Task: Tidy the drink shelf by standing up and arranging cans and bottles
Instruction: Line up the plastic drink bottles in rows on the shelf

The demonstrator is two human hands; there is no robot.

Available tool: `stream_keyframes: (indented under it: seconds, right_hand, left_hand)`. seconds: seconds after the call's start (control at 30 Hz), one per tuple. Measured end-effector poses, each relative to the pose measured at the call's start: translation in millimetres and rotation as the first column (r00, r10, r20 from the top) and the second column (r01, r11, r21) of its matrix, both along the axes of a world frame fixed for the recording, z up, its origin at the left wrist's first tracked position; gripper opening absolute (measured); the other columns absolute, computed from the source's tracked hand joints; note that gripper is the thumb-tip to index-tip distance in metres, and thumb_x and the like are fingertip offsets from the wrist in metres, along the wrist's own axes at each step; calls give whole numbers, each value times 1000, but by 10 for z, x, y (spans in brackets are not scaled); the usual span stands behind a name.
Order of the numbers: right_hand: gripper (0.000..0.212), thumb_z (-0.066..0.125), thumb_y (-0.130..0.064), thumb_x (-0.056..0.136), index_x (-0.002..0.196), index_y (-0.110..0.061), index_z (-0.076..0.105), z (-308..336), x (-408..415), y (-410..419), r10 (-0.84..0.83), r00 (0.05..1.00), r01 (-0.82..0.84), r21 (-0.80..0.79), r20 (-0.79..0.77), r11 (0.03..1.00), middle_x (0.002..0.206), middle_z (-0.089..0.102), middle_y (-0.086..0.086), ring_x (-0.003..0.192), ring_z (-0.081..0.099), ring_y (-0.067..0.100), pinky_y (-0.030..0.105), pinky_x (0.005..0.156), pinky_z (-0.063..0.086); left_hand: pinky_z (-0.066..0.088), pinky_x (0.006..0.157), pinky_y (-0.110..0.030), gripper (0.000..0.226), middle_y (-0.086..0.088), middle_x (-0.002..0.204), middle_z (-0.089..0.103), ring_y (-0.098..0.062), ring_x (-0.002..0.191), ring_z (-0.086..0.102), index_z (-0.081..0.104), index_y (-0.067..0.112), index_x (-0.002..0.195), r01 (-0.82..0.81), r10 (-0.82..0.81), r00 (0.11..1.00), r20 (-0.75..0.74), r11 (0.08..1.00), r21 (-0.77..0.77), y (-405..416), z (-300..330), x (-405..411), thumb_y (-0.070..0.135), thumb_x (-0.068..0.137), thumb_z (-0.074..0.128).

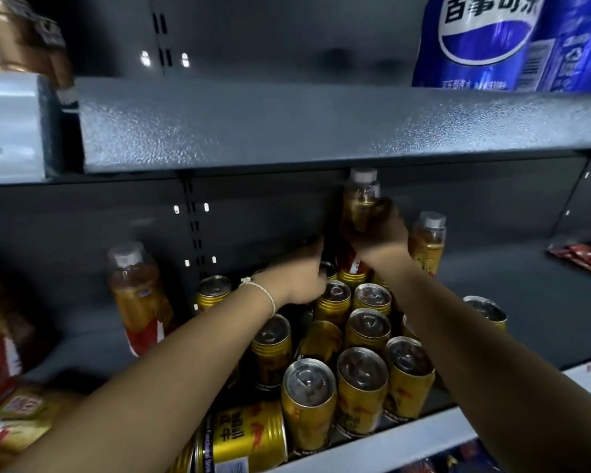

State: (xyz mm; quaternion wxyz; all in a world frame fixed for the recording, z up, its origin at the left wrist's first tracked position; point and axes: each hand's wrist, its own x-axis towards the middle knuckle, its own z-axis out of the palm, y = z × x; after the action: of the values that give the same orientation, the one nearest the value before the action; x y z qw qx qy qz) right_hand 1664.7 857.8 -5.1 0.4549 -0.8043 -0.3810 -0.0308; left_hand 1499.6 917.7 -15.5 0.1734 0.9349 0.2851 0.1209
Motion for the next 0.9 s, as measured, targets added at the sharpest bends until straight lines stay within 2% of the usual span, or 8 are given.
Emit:
stream_keyframes:
  seconds: [0.27, 0.37, 0.47, 0.57, 0.63, 0.7, 0.8, 0.9]
  right_hand:
    - [63, 78, -41, 83, 135, -18, 50, -31, 47, 53, 9, 996, -5, 48, -86, 999, 125, 61, 5, 115, 60, 26, 32, 90, 44]
    - [49, 83, -39, 78, 116, -27, 55, 0, -28, 16, 67, 972, -32, 156, -226, 987, 105, 62, -6, 107, 61, 22, 32, 89, 47]
    - [41, 88, -29, 73, 98, -31, 55, 98, -215, -37, 207, 886, -46, 365, -415, 930, 94, 65, -10, 102, 66, 21, 37, 92, 53]
    - [37, 88, -27, 74, 100, -21, 62, 201, -532, -69, 340, 748, -75, 436, -570, 897, 99, 72, 4, 90, 71, 21, 40, 82, 60]
    - [26, 84, -24, 79, 95, -18, 64, 240, -773, -84, 397, 665, -124, 431, -632, 894, 94, 74, 8, 77, 72, 20, 35, 62, 60]
    - [17, 78, -21, 85, 92, -16, 64, 254, -1016, -79, 439, 586, -167, 428, -681, 888, 87, 73, 7, 72, 71, 18, 31, 52, 56]
    - [15, 74, -25, 90, 95, -15, 64, 251, -1380, -31, 456, 539, -238, 392, -708, 889, 85, 73, 6, 77, 71, 19, 32, 53, 56]
    - [31, 77, -38, 86, 103, -15, 65, 258, -1718, 77, 453, 553, -298, 341, -700, 892, 92, 75, 7, 84, 73, 23, 39, 67, 61]
  left_hand:
    - [31, 97, -27, 72, -7, 159, 24, -28, 140, 33, 4, 24, 156, -15, 15, 1000, 25, 1000, 20, 18, 42, -141, 34, 99, 48]
    - [27, 92, -24, 69, -6, 157, 29, -27, 138, 36, 12, 23, 155, -9, 10, 997, 76, 1000, -12, 22, 91, -234, 33, 98, 50]
    - [30, 92, -20, 59, -1, 143, 46, -18, 123, 46, 31, 26, 147, 35, -23, 990, 142, 996, -84, -3, 161, -338, 36, 95, 55]
    - [34, 65, -9, 32, 20, 99, 54, 2, 86, 51, 48, 41, 114, 65, -31, 979, 203, 984, -166, -28, 231, -457, 43, 88, 65]
    - [38, 69, -14, 41, 17, 102, 55, 3, 87, 51, 50, 37, 118, 81, -31, 970, 242, 976, -201, -40, 284, -571, 49, 83, 69]
    - [49, 84, -29, 54, 9, 114, 59, -9, 99, 56, 53, 29, 125, 54, 1, 966, 260, 977, -207, -12, 313, -723, 49, 78, 73]
    - [53, 92, -40, 59, 2, 117, 62, -17, 106, 60, 55, 24, 126, 47, 53, 947, 316, 952, -302, -8, 359, -1081, 36, 74, 80]
    - [53, 81, -28, 31, 2, 99, 68, -14, 93, 64, 65, 28, 102, 87, 51, 933, 355, 928, -363, 15, 376, -1516, 25, 75, 79]
